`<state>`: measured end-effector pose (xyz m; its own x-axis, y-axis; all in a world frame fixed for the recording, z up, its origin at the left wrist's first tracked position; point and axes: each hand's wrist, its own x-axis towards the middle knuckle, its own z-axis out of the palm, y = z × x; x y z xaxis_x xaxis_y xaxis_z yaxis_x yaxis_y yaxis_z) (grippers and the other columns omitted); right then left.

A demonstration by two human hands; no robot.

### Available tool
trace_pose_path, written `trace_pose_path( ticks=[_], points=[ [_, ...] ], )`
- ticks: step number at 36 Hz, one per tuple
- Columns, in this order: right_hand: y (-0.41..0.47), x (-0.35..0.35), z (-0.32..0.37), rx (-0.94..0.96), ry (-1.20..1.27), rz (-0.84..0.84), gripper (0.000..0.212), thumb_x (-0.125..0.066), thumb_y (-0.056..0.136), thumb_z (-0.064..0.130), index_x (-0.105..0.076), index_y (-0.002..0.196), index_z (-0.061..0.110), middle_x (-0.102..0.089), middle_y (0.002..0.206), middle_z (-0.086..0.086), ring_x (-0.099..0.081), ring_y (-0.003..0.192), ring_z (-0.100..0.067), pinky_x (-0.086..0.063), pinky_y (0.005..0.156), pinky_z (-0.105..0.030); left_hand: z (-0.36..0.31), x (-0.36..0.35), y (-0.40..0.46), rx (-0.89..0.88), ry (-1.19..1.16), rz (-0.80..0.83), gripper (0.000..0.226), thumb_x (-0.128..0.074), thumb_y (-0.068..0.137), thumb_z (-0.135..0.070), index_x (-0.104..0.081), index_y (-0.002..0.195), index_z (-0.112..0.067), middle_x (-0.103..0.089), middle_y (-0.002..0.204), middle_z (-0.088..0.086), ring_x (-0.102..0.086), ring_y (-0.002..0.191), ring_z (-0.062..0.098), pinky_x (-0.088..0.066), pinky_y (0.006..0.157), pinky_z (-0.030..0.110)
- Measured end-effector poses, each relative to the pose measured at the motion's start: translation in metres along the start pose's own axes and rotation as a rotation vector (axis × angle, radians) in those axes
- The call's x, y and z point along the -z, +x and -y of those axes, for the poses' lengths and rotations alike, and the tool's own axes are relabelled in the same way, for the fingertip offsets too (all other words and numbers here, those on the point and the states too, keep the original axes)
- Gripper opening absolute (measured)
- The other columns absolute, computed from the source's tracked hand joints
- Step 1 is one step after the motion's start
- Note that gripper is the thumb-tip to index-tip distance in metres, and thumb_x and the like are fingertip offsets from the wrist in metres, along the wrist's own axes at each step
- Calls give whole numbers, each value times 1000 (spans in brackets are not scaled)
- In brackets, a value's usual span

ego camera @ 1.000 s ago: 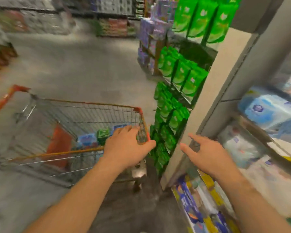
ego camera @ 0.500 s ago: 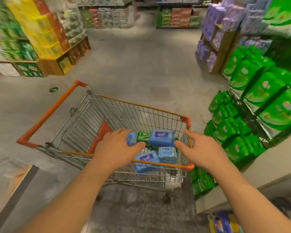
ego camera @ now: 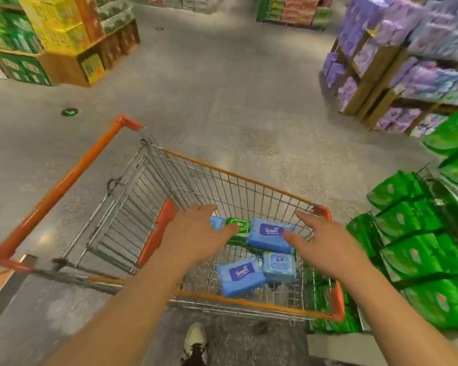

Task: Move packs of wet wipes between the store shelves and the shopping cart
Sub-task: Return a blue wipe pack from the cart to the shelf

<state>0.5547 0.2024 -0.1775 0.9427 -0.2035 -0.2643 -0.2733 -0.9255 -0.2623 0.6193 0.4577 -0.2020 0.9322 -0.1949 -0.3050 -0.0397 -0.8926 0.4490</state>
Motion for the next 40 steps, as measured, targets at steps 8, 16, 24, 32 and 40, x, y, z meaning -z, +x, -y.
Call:
trace_pose_path(
  ticks=[8, 16, 24, 32, 40],
  points=[
    [37, -10, 11, -59, 81, 0, 75, -51, 89, 73, -40, 154, 37, -49, 154, 4, -48, 139, -22, -43, 109, -37, 10, 7, 57, -25, 1, 60, 108, -23, 59, -92, -42, 148, -32, -42, 155, 0, -41, 140, 24, -36, 113, 45],
    [84, -39, -15, -220, 237, 69, 65, -56, 96, 58, -42, 154, 32, -56, 148, -2, -62, 122, -23, -44, 97, -30, 6, -28, 109, -21, -57, 265, 41, -48, 89, -66, -65, 98, -29, -67, 90, -2, -64, 82, 16, -52, 71, 33],
    [144, -122, -68, -461, 465, 144, 61, -58, 97, 51, -46, 149, 22, -60, 142, -6, -59, 121, -23, -46, 98, -32, 7, -98, 155, 96, -109, 426, 49, -55, 92, -60, -57, 132, -31, -62, 130, -1, -57, 106, 18, -39, 82, 27],
    [203, -204, -112, -615, 616, 152, 62, -62, 95, 44, -43, 148, 16, -59, 123, -6, -62, 82, -16, -47, 71, -32, 10, -194, 214, 236, -213, 494, 61, -53, 92, -57, -51, 142, -23, -55, 143, 1, -54, 125, 24, -45, 100, 36],
    [254, -266, -144, -735, 663, 53, 71, -73, 84, 50, -50, 133, 3, -60, 126, -12, -64, 101, -29, -48, 77, -35, 1, -275, 259, 408, -553, 482, 53, -48, 97, -52, -51, 141, -21, -55, 136, 0, -53, 121, 25, -43, 98, 36]
  ],
)
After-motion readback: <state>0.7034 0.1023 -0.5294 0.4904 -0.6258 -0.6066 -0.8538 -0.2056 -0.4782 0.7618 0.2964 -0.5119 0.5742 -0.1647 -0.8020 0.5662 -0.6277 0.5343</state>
